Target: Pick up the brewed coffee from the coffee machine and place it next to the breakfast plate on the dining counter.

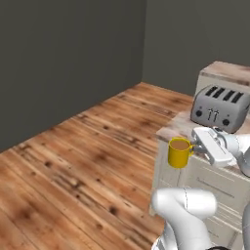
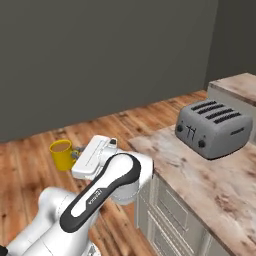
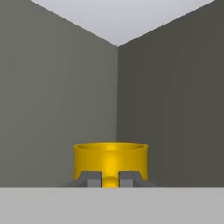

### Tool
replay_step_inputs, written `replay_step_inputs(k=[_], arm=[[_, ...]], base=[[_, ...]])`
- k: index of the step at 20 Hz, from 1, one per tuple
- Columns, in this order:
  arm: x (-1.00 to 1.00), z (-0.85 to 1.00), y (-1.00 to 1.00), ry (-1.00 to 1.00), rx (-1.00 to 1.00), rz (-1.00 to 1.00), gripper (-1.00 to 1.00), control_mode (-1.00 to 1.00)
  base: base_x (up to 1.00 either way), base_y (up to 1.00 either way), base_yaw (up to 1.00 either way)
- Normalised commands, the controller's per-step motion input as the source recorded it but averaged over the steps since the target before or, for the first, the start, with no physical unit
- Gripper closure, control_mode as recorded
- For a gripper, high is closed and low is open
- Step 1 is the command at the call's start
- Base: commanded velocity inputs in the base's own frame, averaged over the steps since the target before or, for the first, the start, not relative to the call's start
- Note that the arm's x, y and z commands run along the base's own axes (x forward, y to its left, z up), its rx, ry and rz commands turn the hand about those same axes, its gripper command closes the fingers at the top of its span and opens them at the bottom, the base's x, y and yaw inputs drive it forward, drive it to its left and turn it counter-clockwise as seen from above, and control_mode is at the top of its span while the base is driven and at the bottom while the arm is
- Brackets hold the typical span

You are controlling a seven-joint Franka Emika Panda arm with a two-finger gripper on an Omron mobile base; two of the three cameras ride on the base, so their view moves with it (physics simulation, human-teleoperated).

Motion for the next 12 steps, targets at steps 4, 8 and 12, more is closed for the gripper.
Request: replay_step_inputs(k=[4, 8, 12], arm=[[0.0, 0.0, 0.0, 0.0, 0.0, 0.0, 1.0, 1.0], [0.0, 0.0, 0.0, 0.0, 0.0, 0.0, 1.0, 1.0], [0.0, 0.0, 0.0, 0.0, 0.0, 0.0, 1.0, 1.0]], base=[[0.99, 0.8, -0.15], [0.9, 0.75, -0.4], [0.86, 0.65, -0.5]])
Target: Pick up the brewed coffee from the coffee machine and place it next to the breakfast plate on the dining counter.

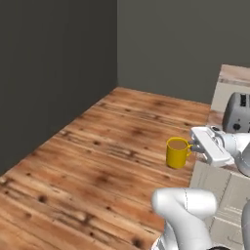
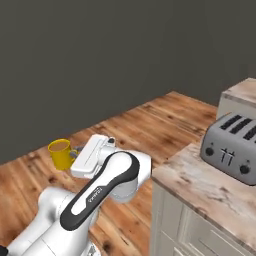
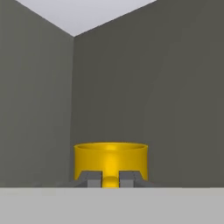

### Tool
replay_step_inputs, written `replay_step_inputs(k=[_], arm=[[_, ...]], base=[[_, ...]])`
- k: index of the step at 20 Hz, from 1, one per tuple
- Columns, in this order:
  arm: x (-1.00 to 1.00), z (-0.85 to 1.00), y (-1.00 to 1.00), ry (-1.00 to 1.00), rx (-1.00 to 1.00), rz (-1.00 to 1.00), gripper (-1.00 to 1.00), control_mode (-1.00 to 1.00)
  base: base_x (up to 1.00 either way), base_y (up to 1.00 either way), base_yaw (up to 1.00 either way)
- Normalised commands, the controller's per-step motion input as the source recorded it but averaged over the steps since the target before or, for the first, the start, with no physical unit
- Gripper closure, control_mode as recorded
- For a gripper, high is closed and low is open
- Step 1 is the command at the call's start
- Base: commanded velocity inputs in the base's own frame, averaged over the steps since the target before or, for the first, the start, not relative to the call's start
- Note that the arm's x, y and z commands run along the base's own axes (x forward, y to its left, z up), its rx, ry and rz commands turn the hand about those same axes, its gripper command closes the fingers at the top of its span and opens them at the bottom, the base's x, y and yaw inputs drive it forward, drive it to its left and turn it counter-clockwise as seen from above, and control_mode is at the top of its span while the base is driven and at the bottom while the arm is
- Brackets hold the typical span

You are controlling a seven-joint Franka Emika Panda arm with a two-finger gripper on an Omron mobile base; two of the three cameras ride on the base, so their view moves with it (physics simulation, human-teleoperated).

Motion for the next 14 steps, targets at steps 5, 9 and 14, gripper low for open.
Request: replay_step_inputs(k=[5, 9, 14], arm=[[0.0, 0.0, 0.0, 0.0, 0.0, 0.0, 1.0, 1.0], [0.0, 0.0, 0.0, 0.0, 0.0, 0.0, 1.0, 1.0], [0.0, 0.0, 0.0, 0.0, 0.0, 0.0, 1.0, 1.0]], base=[[0.74, 0.75, -0.52], [0.74, 0.49, -0.59], [0.78, 0.56, -0.61]])
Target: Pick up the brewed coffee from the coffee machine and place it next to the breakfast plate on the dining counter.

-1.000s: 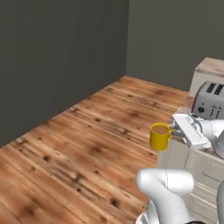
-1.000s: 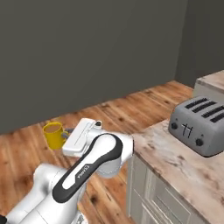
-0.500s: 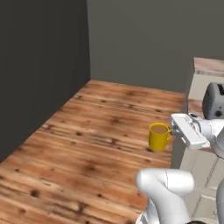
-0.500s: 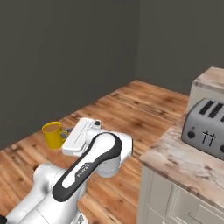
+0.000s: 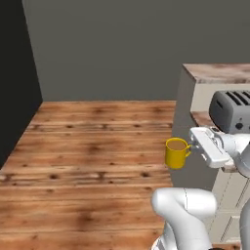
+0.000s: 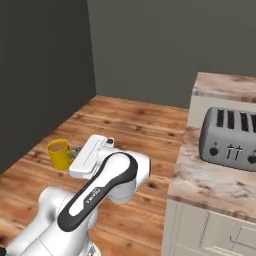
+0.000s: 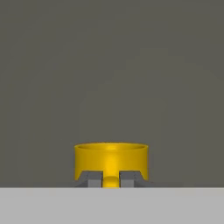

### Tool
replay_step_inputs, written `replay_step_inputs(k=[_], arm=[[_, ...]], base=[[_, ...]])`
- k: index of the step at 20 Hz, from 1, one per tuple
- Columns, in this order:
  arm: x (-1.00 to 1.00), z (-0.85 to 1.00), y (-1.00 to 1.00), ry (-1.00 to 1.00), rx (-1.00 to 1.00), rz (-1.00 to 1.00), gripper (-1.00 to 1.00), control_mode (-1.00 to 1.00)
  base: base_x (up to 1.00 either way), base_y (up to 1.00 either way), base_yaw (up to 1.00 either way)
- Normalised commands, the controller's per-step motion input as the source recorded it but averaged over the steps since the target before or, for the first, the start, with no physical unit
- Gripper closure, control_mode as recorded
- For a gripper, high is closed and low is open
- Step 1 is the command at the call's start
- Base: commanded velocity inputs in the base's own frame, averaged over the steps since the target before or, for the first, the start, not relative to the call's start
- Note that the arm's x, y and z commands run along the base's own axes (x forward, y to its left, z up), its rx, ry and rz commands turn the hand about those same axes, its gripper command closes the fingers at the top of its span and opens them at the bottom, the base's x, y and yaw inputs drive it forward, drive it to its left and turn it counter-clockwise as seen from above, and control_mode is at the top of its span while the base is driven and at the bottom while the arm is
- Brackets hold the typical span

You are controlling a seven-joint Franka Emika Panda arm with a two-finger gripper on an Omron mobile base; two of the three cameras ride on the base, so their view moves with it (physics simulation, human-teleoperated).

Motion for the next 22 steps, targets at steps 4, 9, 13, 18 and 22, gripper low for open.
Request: replay_step_inputs(k=[4, 9, 13, 18, 22], arm=[[0.0, 0.0, 0.0, 0.0, 0.0, 0.0, 1.0, 1.0], [0.0, 0.0, 0.0, 0.0, 0.0, 0.0, 1.0, 1.0], [0.0, 0.0, 0.0, 0.0, 0.0, 0.0, 1.0, 1.0], [0.0, 0.0, 0.0, 0.0, 0.0, 0.0, 1.0, 1.0], [0.0, 0.0, 0.0, 0.0, 0.0, 0.0, 1.0, 1.0]], base=[[0.85, 0.79, -0.58], [0.83, 0.89, -0.58], [0.81, 0.97, -0.59], [0.81, 0.98, -0.59], [0.82, 0.99, -0.59]])
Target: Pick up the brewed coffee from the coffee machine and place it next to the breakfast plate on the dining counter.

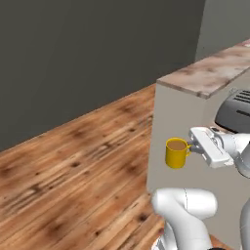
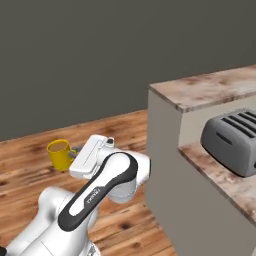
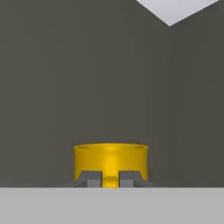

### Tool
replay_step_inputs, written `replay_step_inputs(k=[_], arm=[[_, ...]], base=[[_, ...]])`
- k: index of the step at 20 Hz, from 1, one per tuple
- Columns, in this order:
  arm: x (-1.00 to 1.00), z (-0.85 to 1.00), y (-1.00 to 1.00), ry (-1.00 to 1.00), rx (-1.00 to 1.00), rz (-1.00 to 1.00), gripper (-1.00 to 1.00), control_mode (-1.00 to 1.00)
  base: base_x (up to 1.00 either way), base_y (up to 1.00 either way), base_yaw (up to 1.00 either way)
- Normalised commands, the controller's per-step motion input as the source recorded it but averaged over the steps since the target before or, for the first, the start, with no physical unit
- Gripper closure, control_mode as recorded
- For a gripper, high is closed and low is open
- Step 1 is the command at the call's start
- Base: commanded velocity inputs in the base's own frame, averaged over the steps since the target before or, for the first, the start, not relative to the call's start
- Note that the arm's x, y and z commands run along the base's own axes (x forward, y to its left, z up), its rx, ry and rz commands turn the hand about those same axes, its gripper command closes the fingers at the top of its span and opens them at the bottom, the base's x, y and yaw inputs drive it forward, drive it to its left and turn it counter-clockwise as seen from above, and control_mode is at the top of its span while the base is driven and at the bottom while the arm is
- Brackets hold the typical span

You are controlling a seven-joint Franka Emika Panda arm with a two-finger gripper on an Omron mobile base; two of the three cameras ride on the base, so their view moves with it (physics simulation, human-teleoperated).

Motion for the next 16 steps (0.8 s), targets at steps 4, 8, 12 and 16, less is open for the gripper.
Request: replay_step_inputs(k=[4, 8, 12, 16], arm=[[0.0, 0.0, 0.0, 0.0, 0.0, 0.0, 1.0, 1.0], [0.0, 0.0, 0.0, 0.0, 0.0, 0.0, 1.0, 1.0], [0.0, 0.0, 0.0, 0.0, 0.0, 0.0, 1.0, 1.0], [0.0, 0.0, 0.0, 0.0, 0.0, 0.0, 1.0, 1.0]], base=[[0.82, 1.0, -0.59], [0.81, 1.0, -0.59], [0.76, 1.0, -0.58], [0.69, 1.0, -0.56]])
